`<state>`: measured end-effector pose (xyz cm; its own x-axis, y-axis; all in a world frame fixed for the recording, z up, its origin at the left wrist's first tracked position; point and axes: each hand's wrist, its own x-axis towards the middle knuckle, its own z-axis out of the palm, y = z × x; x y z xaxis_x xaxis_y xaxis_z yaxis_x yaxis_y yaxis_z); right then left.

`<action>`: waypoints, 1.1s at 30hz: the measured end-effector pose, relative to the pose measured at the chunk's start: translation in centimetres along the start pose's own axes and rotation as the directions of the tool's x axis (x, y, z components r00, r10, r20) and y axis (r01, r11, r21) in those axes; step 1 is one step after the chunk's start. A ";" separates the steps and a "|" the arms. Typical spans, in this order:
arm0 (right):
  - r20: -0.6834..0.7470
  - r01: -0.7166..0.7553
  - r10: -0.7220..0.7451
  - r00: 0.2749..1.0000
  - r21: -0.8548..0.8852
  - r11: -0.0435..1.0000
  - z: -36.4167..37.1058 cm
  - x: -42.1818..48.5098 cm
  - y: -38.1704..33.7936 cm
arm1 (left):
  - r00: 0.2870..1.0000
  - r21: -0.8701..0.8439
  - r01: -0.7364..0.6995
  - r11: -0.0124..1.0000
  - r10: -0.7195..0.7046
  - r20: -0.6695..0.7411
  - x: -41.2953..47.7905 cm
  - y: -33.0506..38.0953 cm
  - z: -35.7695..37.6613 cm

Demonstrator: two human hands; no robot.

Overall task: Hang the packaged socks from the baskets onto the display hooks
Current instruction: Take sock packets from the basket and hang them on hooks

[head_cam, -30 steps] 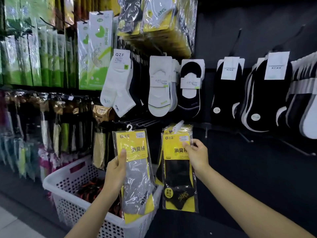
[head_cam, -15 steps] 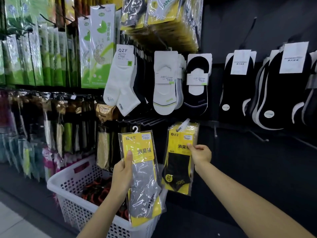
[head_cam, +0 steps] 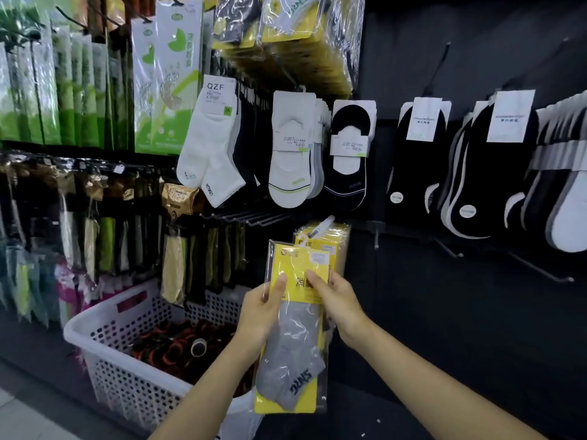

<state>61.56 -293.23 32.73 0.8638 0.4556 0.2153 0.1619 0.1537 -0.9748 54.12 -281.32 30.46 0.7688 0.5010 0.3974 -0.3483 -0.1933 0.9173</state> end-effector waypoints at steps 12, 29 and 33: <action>-0.214 0.075 -0.092 0.972 -0.087 0.993 -1.9 1.8 -0.9 | 0.997 0.016 0.067 0.998 -0.066 -0.040 1.1 0.7 1.5; -0.308 -0.061 0.001 0.951 -0.187 0.980 -1.9 7.6 2.4 | 0.995 0.100 0.073 0.992 -0.065 -0.082 6.4 -3.9 2.8; -0.276 -0.061 -0.002 0.961 -0.219 0.974 -3.1 6.5 3.4 | 0.995 0.114 0.094 0.989 -0.089 -0.052 6.1 -5.0 2.9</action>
<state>69.17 -292.43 30.67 0.9615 0.1958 0.1926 0.2097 -0.0703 -0.9752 62.15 -279.75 28.43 0.7677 0.5594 0.3126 -0.2109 -0.2400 0.9476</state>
